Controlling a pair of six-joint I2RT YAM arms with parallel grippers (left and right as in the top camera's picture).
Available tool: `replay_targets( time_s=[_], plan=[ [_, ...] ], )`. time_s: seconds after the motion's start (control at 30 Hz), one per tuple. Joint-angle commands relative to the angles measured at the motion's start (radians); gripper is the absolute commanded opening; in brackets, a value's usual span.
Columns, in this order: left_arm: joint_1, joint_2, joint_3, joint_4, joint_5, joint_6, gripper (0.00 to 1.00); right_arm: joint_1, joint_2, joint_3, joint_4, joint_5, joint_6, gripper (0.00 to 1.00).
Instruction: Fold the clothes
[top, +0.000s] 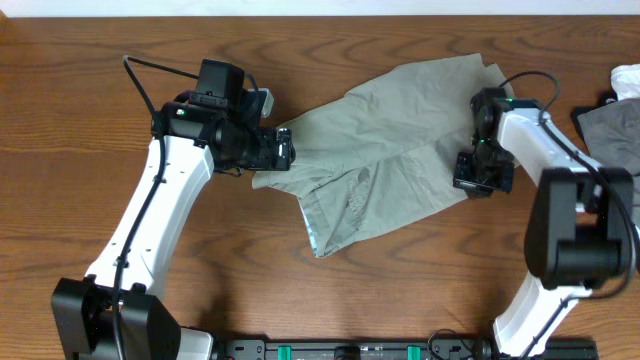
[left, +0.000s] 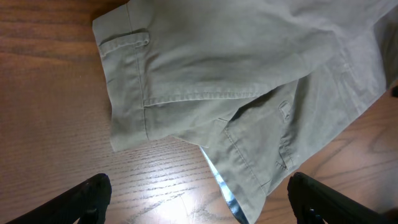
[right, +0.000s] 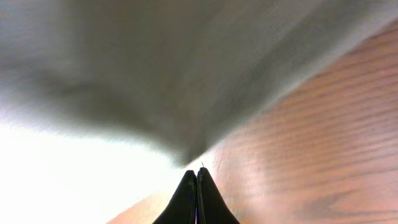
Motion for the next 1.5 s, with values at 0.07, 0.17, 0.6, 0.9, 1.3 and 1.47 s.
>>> replay_targets(
  time_s=[0.07, 0.17, 0.6, 0.9, 1.3, 1.47],
  plan=[
    [0.001, -0.022, 0.008, 0.000, -0.013, 0.014, 0.92, -0.016, -0.219, 0.011, 0.113, -0.027, -0.053, 0.04],
    [0.001, -0.022, 0.008, -0.001, -0.013, 0.014, 0.92, -0.048, -0.261, 0.011, 0.200, -0.023, -0.022, 0.06],
    [0.001, -0.022, 0.008, 0.010, -0.013, 0.014, 0.92, -0.119, -0.041, 0.011, 0.412, -0.304, -0.005, 0.56],
    [0.001, -0.022, 0.008, 0.018, -0.013, 0.014, 0.93, -0.116, 0.117, 0.011, 0.609, -0.416, 0.078, 0.53],
    [0.001, -0.022, 0.008, 0.032, -0.012, 0.014, 0.93, -0.096, 0.086, 0.011, 1.528, -0.761, 0.526, 0.01],
    [0.001, -0.022, 0.008, 0.032, -0.012, 0.013, 0.93, -0.003, 0.095, 0.011, 1.759, -0.532, 0.586, 0.50]
  ],
)
